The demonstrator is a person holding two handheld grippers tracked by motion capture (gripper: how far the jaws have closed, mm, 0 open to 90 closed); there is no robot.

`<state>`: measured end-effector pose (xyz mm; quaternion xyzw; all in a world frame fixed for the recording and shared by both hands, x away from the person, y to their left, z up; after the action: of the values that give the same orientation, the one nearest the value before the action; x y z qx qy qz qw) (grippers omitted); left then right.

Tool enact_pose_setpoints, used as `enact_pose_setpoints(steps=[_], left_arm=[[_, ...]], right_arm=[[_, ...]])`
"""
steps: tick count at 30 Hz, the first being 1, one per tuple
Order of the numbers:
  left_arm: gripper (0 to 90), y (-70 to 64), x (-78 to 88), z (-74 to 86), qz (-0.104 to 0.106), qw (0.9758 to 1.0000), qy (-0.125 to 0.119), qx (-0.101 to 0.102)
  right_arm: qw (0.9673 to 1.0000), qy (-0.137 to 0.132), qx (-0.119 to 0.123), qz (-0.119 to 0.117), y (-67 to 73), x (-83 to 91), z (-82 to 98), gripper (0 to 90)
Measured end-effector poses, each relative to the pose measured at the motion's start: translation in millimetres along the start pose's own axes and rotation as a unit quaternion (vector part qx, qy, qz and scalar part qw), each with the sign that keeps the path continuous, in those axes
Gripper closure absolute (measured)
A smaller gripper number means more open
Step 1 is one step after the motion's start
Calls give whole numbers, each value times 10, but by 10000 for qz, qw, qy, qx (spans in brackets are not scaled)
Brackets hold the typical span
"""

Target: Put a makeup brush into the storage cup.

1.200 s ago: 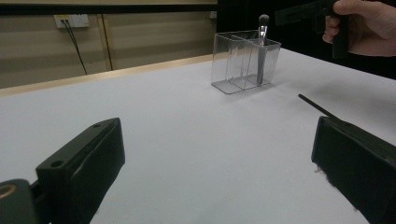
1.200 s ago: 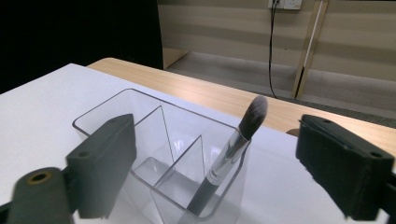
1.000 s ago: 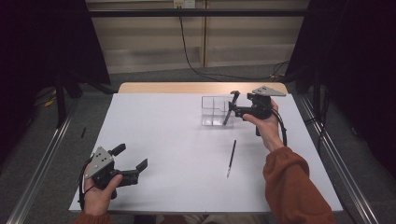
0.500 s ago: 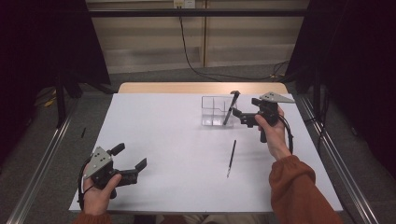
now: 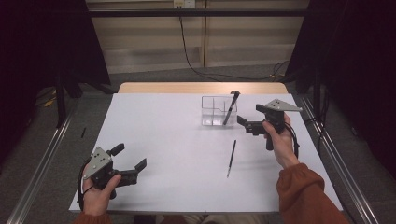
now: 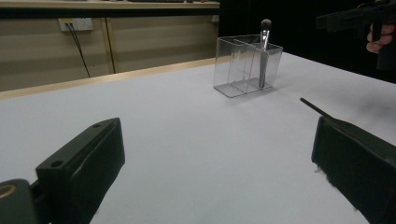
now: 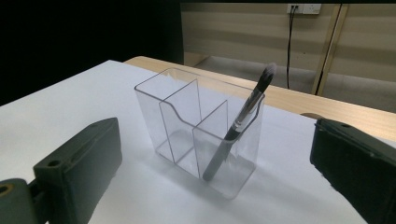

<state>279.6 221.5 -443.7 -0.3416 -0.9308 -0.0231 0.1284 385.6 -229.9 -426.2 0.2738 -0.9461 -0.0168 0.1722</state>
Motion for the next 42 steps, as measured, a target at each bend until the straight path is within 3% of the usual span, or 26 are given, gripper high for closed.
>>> enact_pose_setpoints(steps=[8,12,20,33,42], left_arm=[[26,1,16,-1,-2,10000,-3,1],[26,3,20,1,-25,10000,4,3],[26,-2,24,-3,-16,10000,0,-2],[24,13,69,0,-79,10000,-44,39],[24,38,127,25,-219,9997,-36,76]], right_arm=[[9999,-49,110,-97,85,135,29,13],[9999,3,28,-152,108,220,92,13],[9998,-164,48,-105,159,361,139,15],[9997,-151,166,-90,222,625,258,14],[9999,-108,125,26,187,869,457,15]])
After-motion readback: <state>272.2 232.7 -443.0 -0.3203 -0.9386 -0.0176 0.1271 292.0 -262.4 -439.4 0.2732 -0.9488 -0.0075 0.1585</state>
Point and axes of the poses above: each handheld gripper's, and its own axes: x roughly backward along the jaws, z roughly out of its underside, y roughly to its left, the point moved 4 cm from there along -x, roughly forward along the jaws, and after that the axes turned 1 degree about -x, right-handed, at the moved point
